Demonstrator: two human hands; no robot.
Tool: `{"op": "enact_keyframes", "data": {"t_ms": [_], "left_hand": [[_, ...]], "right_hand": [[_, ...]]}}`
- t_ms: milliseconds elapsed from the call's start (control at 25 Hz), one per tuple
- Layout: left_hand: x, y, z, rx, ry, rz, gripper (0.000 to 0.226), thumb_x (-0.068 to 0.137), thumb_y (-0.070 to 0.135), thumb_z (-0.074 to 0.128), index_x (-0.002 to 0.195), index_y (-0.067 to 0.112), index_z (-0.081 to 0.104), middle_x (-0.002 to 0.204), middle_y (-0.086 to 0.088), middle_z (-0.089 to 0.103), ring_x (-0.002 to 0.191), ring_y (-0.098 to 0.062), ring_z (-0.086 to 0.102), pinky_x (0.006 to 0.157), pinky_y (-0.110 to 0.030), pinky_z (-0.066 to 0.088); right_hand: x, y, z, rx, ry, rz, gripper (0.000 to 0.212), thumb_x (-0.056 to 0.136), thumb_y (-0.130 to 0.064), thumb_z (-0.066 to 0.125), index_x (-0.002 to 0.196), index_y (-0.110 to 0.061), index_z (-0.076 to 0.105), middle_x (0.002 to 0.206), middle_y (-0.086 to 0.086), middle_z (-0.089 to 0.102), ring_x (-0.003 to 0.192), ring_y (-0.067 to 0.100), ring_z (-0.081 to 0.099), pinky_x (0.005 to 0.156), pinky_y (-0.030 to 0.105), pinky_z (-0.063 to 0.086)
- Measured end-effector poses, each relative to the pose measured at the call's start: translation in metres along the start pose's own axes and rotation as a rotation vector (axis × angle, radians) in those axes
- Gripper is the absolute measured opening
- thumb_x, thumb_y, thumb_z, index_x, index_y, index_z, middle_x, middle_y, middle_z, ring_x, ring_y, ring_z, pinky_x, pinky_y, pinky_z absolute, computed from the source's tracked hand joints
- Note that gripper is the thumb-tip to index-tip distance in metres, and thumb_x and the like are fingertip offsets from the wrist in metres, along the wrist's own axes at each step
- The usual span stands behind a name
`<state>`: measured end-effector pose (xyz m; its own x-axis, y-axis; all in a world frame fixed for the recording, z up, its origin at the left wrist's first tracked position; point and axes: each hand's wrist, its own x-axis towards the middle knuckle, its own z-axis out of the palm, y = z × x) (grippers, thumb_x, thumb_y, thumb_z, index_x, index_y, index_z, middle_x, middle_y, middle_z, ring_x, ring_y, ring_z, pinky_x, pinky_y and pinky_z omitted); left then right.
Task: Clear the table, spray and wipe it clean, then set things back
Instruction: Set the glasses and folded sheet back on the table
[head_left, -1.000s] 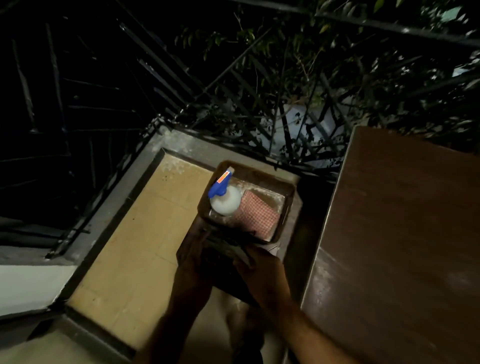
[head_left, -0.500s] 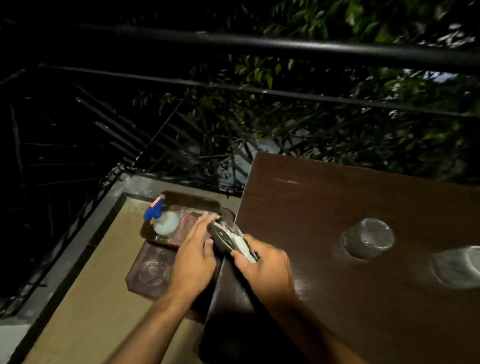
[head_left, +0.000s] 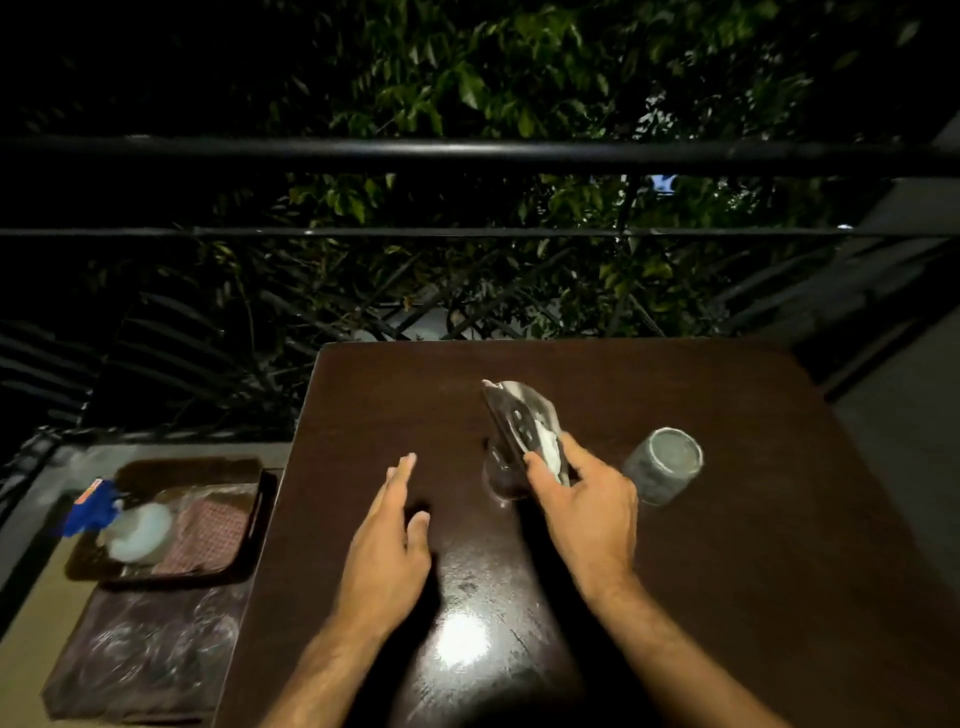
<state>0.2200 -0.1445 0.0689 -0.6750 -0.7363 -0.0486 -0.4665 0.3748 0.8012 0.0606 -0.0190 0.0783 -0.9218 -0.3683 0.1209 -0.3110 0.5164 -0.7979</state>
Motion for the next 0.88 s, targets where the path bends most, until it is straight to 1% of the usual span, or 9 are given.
{"op": "enact_keyframes", "data": {"t_ms": [80, 120, 240, 280, 440, 640, 720, 800, 880], "left_hand": [[0.007, 0.008, 0.016, 0.007, -0.036, 0.008, 0.064, 0.101, 0.013, 0.050, 0.156, 0.032, 0.025, 0.162, 0.009, 0.025, 0.148, -0.001, 0.016, 0.116, -0.020, 0.016], [0.009, 0.011, 0.026, 0.013, -0.058, 0.013, 0.064, 0.101, 0.014, 0.050, 0.156, 0.032, 0.025, 0.162, 0.010, 0.025, 0.148, 0.000, 0.014, 0.118, -0.022, 0.016], [0.011, 0.013, 0.049, 0.034, -0.115, -0.011, 0.064, 0.100, 0.015, 0.051, 0.156, 0.033, 0.025, 0.163, 0.007, 0.024, 0.149, -0.001, 0.014, 0.123, -0.030, 0.017], [0.010, 0.012, 0.055, 0.043, -0.124, -0.024, 0.064, 0.100, 0.016, 0.051, 0.156, 0.033, 0.025, 0.163, 0.007, 0.024, 0.149, -0.002, 0.014, 0.123, -0.031, 0.018], [0.001, 0.006, 0.067, 0.068, -0.126, -0.062, 0.065, 0.100, 0.018, 0.053, 0.156, 0.035, 0.025, 0.163, 0.009, 0.025, 0.149, -0.001, 0.014, 0.121, -0.028, 0.017], [-0.011, 0.004, 0.064, 0.106, -0.095, -0.104, 0.066, 0.098, 0.017, 0.056, 0.155, 0.033, 0.027, 0.161, 0.008, 0.028, 0.145, 0.003, 0.016, 0.115, -0.020, 0.016], [-0.018, 0.005, 0.059, 0.100, -0.091, -0.121, 0.066, 0.098, 0.018, 0.056, 0.155, 0.035, 0.028, 0.161, 0.008, 0.029, 0.145, 0.003, 0.017, 0.116, -0.022, 0.018], [-0.019, 0.005, 0.053, 0.074, -0.086, -0.153, 0.066, 0.097, 0.019, 0.057, 0.154, 0.037, 0.029, 0.161, 0.008, 0.029, 0.146, -0.002, 0.021, 0.118, -0.028, 0.022], [-0.017, 0.002, 0.048, 0.069, -0.074, -0.169, 0.066, 0.097, 0.019, 0.058, 0.154, 0.038, 0.030, 0.161, 0.007, 0.030, 0.146, -0.004, 0.025, 0.117, -0.028, 0.024]], "right_hand": [[0.010, 0.017, -0.012, 0.038, 0.081, 0.034, 0.046, 0.081, -0.051, 0.068, 0.125, -0.041, 0.059, 0.090, -0.007, 0.077, 0.074, 0.008, 0.067, 0.073, 0.034, 0.057], [0.015, 0.028, -0.017, 0.050, 0.114, 0.063, 0.046, 0.081, -0.051, 0.069, 0.124, -0.038, 0.062, 0.092, -0.008, 0.077, 0.073, 0.007, 0.066, 0.072, 0.033, 0.057], [0.030, 0.060, -0.022, 0.010, 0.160, 0.137, 0.045, 0.082, -0.051, 0.069, 0.123, -0.032, 0.069, 0.083, -0.007, 0.077, 0.070, 0.012, 0.068, 0.068, 0.033, 0.057], [0.034, 0.069, -0.019, -0.022, 0.156, 0.149, 0.045, 0.083, -0.051, 0.068, 0.123, -0.032, 0.069, 0.080, -0.006, 0.076, 0.071, 0.015, 0.068, 0.069, 0.034, 0.057], [0.037, 0.098, 0.004, -0.183, 0.084, 0.183, 0.044, 0.087, -0.053, 0.065, 0.126, -0.032, 0.068, 0.087, 0.003, 0.077, 0.082, 0.028, 0.071, 0.076, 0.035, 0.055], [0.033, 0.121, 0.029, -0.314, 0.032, 0.224, 0.051, 0.088, -0.061, 0.062, 0.133, -0.038, 0.063, 0.092, 0.007, 0.076, 0.085, 0.029, 0.072, 0.073, 0.033, 0.052], [0.031, 0.123, 0.033, -0.324, 0.047, 0.234, 0.052, 0.087, -0.062, 0.063, 0.133, -0.036, 0.063, 0.092, 0.007, 0.077, 0.085, 0.029, 0.072, 0.072, 0.033, 0.052], [0.031, 0.124, 0.035, -0.326, 0.068, 0.251, 0.052, 0.087, -0.061, 0.065, 0.132, -0.034, 0.064, 0.092, 0.008, 0.077, 0.085, 0.031, 0.072, 0.073, 0.034, 0.053], [0.032, 0.125, 0.037, -0.329, 0.076, 0.281, 0.052, 0.087, -0.059, 0.065, 0.132, -0.033, 0.064, 0.095, 0.009, 0.077, 0.087, 0.032, 0.072, 0.075, 0.035, 0.054]]}}
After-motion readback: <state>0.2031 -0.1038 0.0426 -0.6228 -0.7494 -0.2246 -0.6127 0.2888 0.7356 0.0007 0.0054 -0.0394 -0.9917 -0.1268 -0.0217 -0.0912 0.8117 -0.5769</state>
